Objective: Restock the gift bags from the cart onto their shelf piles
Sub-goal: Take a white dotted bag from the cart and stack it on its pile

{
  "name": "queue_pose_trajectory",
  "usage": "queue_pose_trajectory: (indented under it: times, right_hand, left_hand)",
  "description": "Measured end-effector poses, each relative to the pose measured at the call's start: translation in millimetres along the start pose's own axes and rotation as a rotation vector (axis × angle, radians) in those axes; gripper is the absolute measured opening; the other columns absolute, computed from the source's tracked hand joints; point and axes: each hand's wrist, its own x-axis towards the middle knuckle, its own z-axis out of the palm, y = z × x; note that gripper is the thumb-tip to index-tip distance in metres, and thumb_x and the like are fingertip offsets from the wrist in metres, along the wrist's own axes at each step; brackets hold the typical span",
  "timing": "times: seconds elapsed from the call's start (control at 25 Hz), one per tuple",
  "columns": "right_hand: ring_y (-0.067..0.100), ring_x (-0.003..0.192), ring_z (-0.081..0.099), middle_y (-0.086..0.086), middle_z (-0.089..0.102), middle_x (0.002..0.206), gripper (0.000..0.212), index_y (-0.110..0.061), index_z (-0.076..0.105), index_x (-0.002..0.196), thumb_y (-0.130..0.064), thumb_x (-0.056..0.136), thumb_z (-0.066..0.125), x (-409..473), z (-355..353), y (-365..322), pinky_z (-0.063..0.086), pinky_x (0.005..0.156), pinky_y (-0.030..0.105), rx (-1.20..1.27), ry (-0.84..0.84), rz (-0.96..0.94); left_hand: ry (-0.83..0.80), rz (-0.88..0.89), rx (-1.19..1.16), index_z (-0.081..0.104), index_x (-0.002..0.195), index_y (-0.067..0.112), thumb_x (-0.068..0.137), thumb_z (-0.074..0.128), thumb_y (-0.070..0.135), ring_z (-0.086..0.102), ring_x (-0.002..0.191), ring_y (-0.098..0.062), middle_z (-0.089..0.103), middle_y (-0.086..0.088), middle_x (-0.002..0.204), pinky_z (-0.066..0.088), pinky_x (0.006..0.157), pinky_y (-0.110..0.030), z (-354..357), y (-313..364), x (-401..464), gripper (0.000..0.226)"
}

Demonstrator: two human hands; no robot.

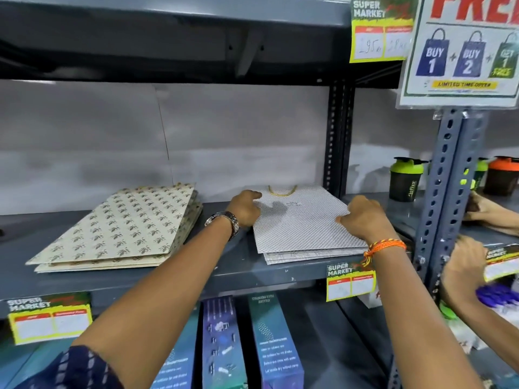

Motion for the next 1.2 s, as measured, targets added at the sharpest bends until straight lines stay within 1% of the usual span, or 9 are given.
queue_pose_trajectory:
  times: [0.16, 0.28, 0.56, 0.68, 0.8, 0.92, 1.04, 1.12, 1.2]
  right_hand:
    - [0.043, 0.127, 0.051, 0.024, 0.060, 0.131, 0.044, 0.001, 0.061, 0.119, -0.034, 0.094, 0.064, -17.7, 2.7, -39.3, 0.044, 0.106, 0.044, 0.048, 0.090, -0.093]
    - [0.041, 0.129, 0.050, 0.024, 0.058, 0.134, 0.046, 0.004, 0.060, 0.127, -0.027, 0.094, 0.065, -38.0, 11.4, -86.4, 0.043, 0.107, 0.043, 0.176, 0.119, -0.265]
    - [0.039, 0.126, 0.052, 0.019, 0.059, 0.134, 0.049, 0.000, 0.055, 0.137, -0.020, 0.093, 0.064, -111.3, 31.6, -200.6, 0.041, 0.105, 0.040, 0.338, 0.199, -0.699]
    - [0.034, 0.129, 0.049, 0.013, 0.056, 0.137, 0.051, -0.006, 0.052, 0.141, -0.021, 0.094, 0.063, -161.2, 59.4, -270.9, 0.038, 0.109, 0.041, 0.433, 0.110, -0.896]
    - [0.034, 0.125, 0.049, 0.013, 0.056, 0.134, 0.050, -0.004, 0.051, 0.140, -0.017, 0.094, 0.062, -210.9, 88.6, -326.9, 0.036, 0.106, 0.037, 0.492, 0.057, -1.070]
    - [0.037, 0.121, 0.051, 0.016, 0.057, 0.132, 0.048, -0.002, 0.053, 0.138, -0.015, 0.092, 0.063, -266.0, 125.3, -378.2, 0.038, 0.106, 0.041, 0.527, -0.089, -1.233]
    - [0.037, 0.118, 0.051, 0.017, 0.059, 0.129, 0.043, -0.001, 0.056, 0.132, -0.013, 0.091, 0.064, -320.3, 171.6, -412.5, 0.038, 0.105, 0.042, 0.524, -0.235, -1.359]
    - [0.035, 0.120, 0.050, 0.016, 0.059, 0.129, 0.041, -0.001, 0.058, 0.130, -0.013, 0.091, 0.064, -359.3, 209.2, -429.7, 0.035, 0.107, 0.038, 0.471, -0.362, -1.450]
    - [0.034, 0.122, 0.049, 0.017, 0.057, 0.131, 0.044, -0.001, 0.056, 0.132, -0.015, 0.091, 0.064, -399.1, 252.8, -446.1, 0.033, 0.108, 0.036, 0.401, -0.520, -1.552]
  left_hand:
    - [0.068, 0.080, -0.032, 0.043, 0.148, 0.013, 0.091, 0.052, 0.006, 0.050, 0.134, -0.028, 0.042, -0.004, 0.153, 0.041, 0.101, -0.025, -27.1, 9.5, -28.0, 0.059]
    - [0.187, 0.151, 0.028, 0.043, 0.148, 0.016, 0.089, 0.063, 0.025, 0.041, 0.141, -0.019, 0.044, 0.001, 0.152, 0.028, 0.113, -0.022, -61.8, 8.4, -65.3, 0.063]
    - [0.511, 0.198, 0.170, 0.050, 0.143, 0.023, 0.087, 0.065, 0.038, 0.051, 0.133, -0.016, 0.051, 0.008, 0.146, 0.032, 0.109, -0.018, -132.0, -31.1, -168.6, 0.060]
    - [0.683, 0.096, 0.219, 0.055, 0.139, 0.023, 0.086, 0.067, 0.037, 0.060, 0.106, -0.019, 0.055, 0.011, 0.142, 0.045, 0.097, -0.025, -173.4, -86.4, -228.5, 0.056]
    - [0.778, -0.038, 0.215, 0.058, 0.136, 0.023, 0.085, 0.068, 0.032, 0.064, 0.103, -0.003, 0.060, 0.011, 0.135, 0.049, 0.094, -0.024, -203.6, -142.5, -289.5, 0.053]
    - [0.859, -0.266, 0.193, 0.059, 0.132, 0.030, 0.082, 0.066, 0.035, 0.068, 0.081, -0.009, 0.073, 0.005, 0.108, 0.055, 0.078, -0.027, -227.2, -204.5, -362.7, 0.052]
    - [0.894, -0.492, 0.157, 0.060, 0.132, 0.026, 0.079, 0.063, 0.039, 0.066, 0.113, -0.019, 0.069, 0.002, 0.124, 0.051, 0.096, -0.040, -233.0, -264.8, -435.8, 0.054]
    - [0.926, -0.648, 0.041, 0.062, 0.130, 0.021, 0.080, 0.065, 0.038, 0.064, 0.114, -0.026, 0.068, -0.004, 0.125, 0.051, 0.097, -0.046, -224.6, -307.3, -487.7, 0.054]
    - [0.976, -0.827, -0.106, 0.063, 0.129, 0.016, 0.081, 0.069, 0.032, 0.064, 0.115, -0.022, 0.068, -0.005, 0.123, 0.052, 0.097, -0.043, -206.5, -354.8, -538.8, 0.051]
